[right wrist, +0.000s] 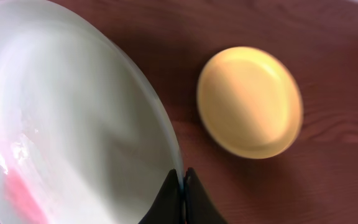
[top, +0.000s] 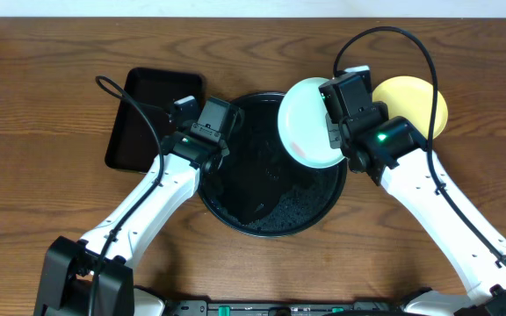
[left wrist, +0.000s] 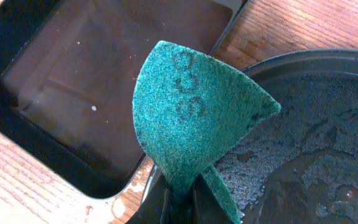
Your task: Clean dirty plates on tray and stack at the side
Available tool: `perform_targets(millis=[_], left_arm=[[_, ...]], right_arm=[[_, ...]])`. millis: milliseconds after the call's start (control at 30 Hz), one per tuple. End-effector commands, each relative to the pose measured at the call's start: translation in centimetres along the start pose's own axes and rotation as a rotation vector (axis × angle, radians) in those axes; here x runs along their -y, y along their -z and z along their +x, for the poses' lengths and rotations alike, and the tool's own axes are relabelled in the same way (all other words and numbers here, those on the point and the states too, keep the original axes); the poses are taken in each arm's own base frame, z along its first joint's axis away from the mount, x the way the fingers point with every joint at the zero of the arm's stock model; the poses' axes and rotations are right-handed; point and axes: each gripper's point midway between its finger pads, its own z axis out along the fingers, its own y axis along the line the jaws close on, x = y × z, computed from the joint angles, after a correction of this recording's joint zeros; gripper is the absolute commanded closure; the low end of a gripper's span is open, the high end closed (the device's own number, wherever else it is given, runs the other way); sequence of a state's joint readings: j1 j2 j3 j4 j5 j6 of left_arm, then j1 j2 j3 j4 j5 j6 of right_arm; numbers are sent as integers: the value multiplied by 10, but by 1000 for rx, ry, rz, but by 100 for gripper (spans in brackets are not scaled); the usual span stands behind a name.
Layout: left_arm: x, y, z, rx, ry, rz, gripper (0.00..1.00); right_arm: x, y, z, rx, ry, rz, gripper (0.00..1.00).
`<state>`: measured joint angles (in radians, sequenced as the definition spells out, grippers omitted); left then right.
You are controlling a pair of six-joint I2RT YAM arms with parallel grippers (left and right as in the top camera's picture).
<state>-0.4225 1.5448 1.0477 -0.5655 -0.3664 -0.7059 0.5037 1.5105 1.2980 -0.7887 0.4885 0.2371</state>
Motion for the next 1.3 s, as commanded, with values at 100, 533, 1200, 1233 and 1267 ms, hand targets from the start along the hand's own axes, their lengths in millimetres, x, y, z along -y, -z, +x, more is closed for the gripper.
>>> perform_targets(millis=[100,533,1200,1233,1267], left_arm=[[-5,-3,2,7,-2,-28,92],[-3,-3,4,-4,6,-15,92],[2,-3,6,-20,9,11,92],[2,-3,6,-20,9,11,92],[2,-3,6,-20,9,11,92]], right_arm=[[18,20,-20,91,140,161,99],[-3,66,-46,275,331,367,99],[-22,94,-55,381,311,408,99],[-22,93,-54,380,304,404,99],[-22,93,-54,381,298,404,99]])
